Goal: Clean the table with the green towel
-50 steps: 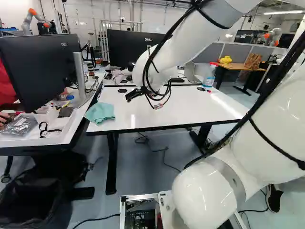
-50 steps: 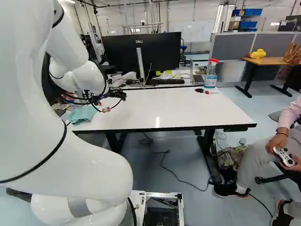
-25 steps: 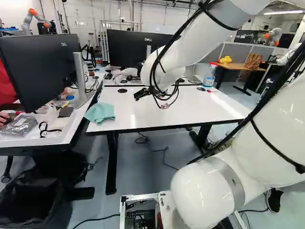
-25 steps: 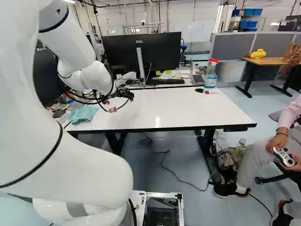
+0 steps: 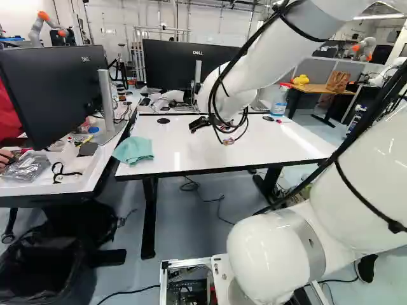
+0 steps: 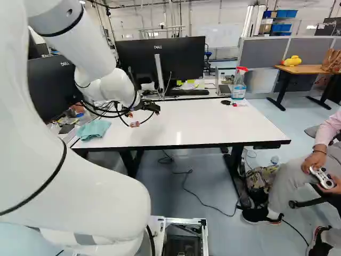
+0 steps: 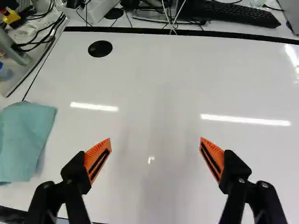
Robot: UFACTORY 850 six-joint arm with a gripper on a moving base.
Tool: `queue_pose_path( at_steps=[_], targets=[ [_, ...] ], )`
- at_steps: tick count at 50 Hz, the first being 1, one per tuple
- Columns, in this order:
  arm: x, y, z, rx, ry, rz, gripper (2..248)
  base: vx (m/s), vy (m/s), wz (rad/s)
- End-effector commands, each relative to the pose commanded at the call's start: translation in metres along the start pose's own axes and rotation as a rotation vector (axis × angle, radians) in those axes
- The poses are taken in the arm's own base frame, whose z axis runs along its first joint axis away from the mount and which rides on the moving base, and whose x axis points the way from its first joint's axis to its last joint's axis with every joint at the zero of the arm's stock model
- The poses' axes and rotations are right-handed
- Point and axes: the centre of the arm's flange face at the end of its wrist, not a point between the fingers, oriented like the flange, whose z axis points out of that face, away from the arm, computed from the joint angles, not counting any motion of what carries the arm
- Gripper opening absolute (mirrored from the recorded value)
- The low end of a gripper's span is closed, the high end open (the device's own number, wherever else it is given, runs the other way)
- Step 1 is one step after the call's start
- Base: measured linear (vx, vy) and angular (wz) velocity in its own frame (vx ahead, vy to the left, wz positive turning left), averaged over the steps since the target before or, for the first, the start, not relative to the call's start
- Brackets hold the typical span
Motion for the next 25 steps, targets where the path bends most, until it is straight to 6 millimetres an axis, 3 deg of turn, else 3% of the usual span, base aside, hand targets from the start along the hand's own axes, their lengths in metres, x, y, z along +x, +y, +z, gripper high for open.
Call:
queue_pose_path(
  at_steps=[25],
  targets=[
    [-0.002,0.038,-0.002,-0.067,0.0,0.073,247,0.0,0.0,0.0]
  ],
)
